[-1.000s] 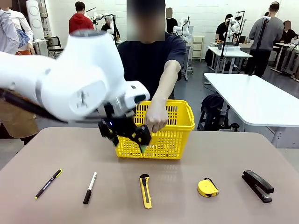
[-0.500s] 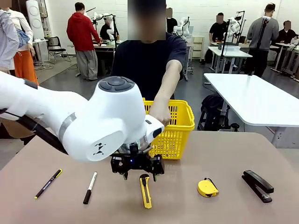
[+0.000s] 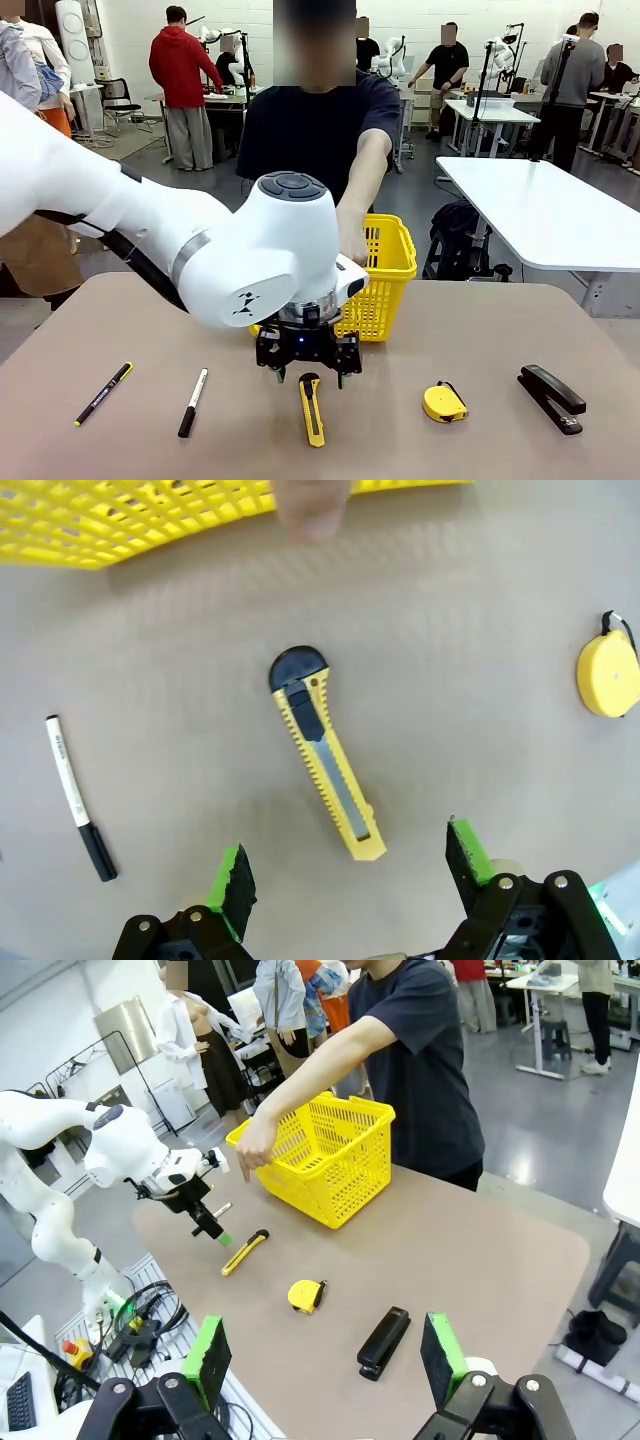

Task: Place the items the person wants into the basket.
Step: Pick up the item the person points to and place it in the Market Basket.

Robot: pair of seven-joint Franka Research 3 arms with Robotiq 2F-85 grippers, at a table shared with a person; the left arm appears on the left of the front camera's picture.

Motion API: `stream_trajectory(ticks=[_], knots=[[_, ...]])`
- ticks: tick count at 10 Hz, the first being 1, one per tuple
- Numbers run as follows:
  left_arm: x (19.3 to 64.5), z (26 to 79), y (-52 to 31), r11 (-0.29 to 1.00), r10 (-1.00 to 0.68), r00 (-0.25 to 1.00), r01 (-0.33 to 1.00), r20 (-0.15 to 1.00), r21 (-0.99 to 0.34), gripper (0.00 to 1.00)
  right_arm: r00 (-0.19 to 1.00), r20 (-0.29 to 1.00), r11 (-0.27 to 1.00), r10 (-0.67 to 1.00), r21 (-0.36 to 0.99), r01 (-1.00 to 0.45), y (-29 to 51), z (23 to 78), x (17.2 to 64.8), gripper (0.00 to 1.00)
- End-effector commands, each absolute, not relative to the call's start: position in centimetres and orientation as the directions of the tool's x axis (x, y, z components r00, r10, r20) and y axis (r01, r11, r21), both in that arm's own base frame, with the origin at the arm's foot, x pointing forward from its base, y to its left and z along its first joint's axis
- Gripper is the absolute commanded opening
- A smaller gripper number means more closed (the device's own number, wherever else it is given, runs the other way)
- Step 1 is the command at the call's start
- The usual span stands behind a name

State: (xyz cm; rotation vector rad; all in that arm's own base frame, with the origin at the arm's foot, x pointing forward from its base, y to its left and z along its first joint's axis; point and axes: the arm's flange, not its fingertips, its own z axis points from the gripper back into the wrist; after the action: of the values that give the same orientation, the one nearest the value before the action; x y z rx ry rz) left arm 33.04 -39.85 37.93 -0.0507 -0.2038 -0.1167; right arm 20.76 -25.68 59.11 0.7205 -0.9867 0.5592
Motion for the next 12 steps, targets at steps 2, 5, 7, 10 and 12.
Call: stream_trajectory(ticks=[2,5,7,10,12], knots=[[33.8,35.9,-40.2,0.995,-0.074,0.981,0.085,0.177,-0.056,1.0,0.42,0.903,0.634,0.089,0.273,-0.723,-25.8,59.3,20.9,1.0],[33.0,33.8,-39.7,0.994,-0.092,0.979,0.1,0.181,-0.04,1.0,0.42,0.903,0.634,0.089,0.273,-0.723,-25.8,59.3,20.9,1.0],[33.7,32.4,-39.8,0.995,-0.087,0.986,0.093,0.146,-0.041,1.0,0.42,0.903,0.634,0.089,0.273,-0.723,-25.8,59.3,20.9,1.0],[34.4,30.9,-40.2,0.997,-0.082,0.991,0.083,0.107,-0.002,1.0,0.42,0.903,0.634,0.089,0.273,-0.723,-25.8,59.3,20.9,1.0],[34.6,30.6,-40.3,0.996,-0.084,0.991,0.085,0.104,-0.006,1.0,0.42,0.903,0.634,0.089,0.273,-0.723,-25.8,59.3,20.9,1.0]])
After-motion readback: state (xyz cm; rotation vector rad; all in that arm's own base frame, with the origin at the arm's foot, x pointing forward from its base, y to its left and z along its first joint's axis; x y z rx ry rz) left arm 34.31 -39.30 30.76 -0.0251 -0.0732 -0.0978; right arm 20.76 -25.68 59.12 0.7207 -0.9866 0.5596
